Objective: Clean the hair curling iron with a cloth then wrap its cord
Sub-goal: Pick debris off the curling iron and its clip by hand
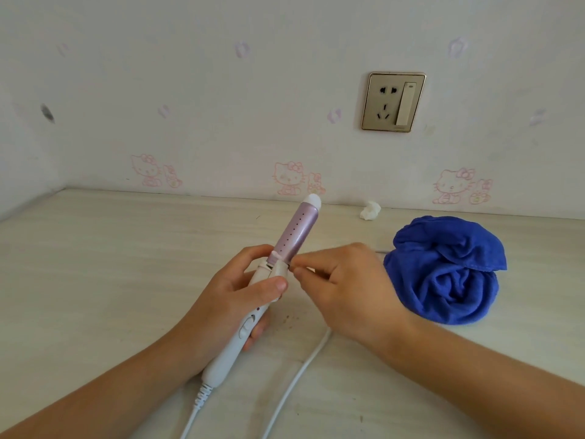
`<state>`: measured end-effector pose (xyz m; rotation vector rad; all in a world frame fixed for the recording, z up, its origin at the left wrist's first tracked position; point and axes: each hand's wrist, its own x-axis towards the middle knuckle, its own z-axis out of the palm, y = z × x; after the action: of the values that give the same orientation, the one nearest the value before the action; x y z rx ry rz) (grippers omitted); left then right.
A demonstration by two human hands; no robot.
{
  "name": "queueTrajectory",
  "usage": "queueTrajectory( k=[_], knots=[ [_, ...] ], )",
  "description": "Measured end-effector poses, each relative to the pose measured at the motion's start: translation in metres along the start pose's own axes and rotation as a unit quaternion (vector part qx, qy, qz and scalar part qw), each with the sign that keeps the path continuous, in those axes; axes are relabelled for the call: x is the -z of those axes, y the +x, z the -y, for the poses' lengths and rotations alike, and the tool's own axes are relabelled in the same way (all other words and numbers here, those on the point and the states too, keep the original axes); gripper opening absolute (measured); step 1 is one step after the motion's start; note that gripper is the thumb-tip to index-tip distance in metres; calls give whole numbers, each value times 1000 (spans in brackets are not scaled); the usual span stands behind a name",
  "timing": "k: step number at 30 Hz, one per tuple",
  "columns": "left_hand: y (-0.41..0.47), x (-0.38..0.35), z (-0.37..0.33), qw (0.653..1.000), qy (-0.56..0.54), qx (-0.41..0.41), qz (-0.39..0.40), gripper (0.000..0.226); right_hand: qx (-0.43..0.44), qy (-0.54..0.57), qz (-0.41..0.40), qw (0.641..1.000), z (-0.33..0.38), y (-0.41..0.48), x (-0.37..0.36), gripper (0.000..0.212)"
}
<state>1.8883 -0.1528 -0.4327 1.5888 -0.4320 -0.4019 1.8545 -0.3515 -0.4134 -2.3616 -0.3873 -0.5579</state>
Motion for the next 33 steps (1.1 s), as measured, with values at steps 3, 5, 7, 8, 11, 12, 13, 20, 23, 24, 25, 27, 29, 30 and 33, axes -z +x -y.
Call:
queueTrajectory(
  k=[3,5,7,8,11,12,13,20,23,24,25,27,29,30,33],
  knots=[
    [0,1,1,1000,5,3,14,61,-37,8,-30,999,-17,12,9,19],
    [0,2,1,1000,5,9,20,61,-51,22,-42,998,-24,15,12,24],
    [0,3,0,1000,3,12,28,60,-46,27,-38,998,-22,11,11,28],
    [0,4,-2,999,3,14,34,60,-47,30,-40,998,-21,10,12,28],
    [-2,4,-6,998,15,24,51,58,-78,60,-69,993,-22,13,24,28],
    [-2,4,-7,998,26,29,55,57,-86,70,-77,991,-23,12,29,29],
    [-3,3,-8,997,37,32,60,57,-92,77,-82,989,-23,8,34,28],
    [-18,3,-8,993,88,28,71,66,-160,51,-32,985,-29,-72,68,21],
    [-25,2,-9,995,78,24,64,67,-159,-25,32,986,-29,-102,86,17],
    [-26,3,-10,994,81,23,66,63,-153,-52,49,986,-30,-111,92,14],
    [-28,4,-11,993,89,21,70,60,-150,-75,64,984,-32,-119,98,14],
    [-33,3,-12,992,104,10,75,55,-162,-113,70,978,-37,-136,108,18],
    [-38,3,-12,992,104,2,68,52,-176,-144,65,972,-37,-151,113,22],
    [-41,3,-13,993,104,0,64,50,-171,-165,72,969,-36,-157,113,25],
    [-47,5,-13,993,106,-2,53,47,-162,-216,130,954,-33,-168,111,39]
  ],
)
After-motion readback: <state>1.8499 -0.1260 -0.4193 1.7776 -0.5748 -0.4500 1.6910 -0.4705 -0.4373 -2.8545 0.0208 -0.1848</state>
